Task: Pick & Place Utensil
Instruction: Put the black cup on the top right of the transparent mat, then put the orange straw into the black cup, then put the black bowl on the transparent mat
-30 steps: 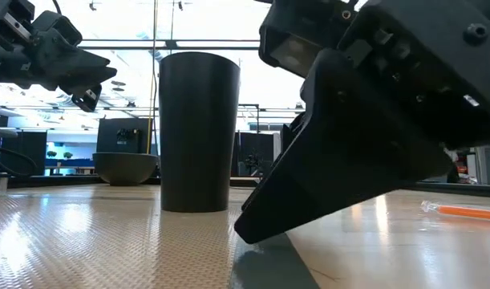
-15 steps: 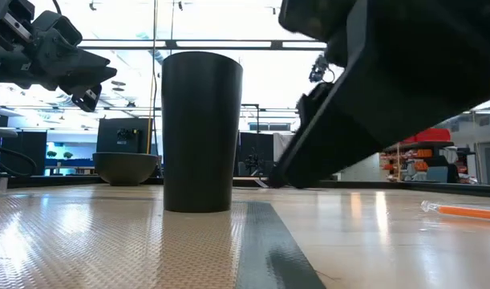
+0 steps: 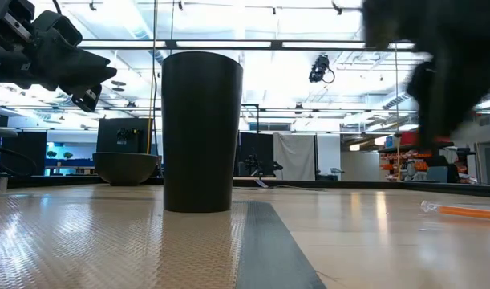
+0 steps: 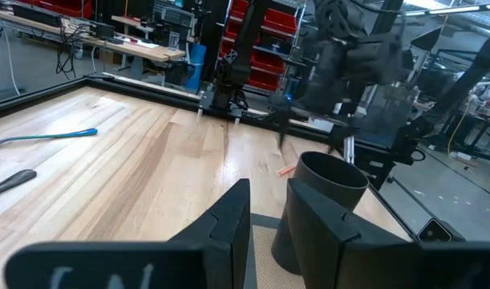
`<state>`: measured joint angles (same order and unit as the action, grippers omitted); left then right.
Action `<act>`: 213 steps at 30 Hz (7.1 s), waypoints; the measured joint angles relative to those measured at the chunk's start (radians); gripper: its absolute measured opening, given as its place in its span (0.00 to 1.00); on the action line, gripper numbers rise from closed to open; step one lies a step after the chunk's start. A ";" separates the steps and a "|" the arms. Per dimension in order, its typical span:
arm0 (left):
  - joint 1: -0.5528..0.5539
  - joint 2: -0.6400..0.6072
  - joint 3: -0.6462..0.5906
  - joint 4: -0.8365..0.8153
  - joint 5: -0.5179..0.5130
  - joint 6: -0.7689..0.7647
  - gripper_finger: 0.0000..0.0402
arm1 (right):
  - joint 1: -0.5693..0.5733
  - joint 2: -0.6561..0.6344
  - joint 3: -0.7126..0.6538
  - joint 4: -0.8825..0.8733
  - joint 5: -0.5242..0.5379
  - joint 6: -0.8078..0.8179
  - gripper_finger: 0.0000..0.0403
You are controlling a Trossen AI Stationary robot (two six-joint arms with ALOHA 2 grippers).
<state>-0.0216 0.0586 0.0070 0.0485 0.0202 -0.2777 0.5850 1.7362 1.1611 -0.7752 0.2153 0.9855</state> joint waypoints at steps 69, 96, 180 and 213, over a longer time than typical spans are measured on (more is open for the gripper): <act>0.000 0.000 0.000 0.000 0.000 0.000 0.22 | -0.014 0.149 -0.040 0.018 -0.123 0.263 0.10; 0.000 0.000 0.000 0.000 0.000 0.000 0.22 | -0.016 -0.210 -0.017 0.163 0.411 0.042 0.02; 0.109 0.217 0.062 0.271 -0.603 -0.052 0.24 | -0.177 -0.331 -0.015 0.702 0.590 -1.162 0.71; 0.781 1.211 0.757 -0.574 -0.168 0.002 0.80 | -0.155 -0.331 -0.015 0.701 0.525 -0.993 0.71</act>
<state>0.7590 1.2693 0.7635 -0.5255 -0.1475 -0.2753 0.4303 1.4055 1.1458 -0.0742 0.7408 -0.0074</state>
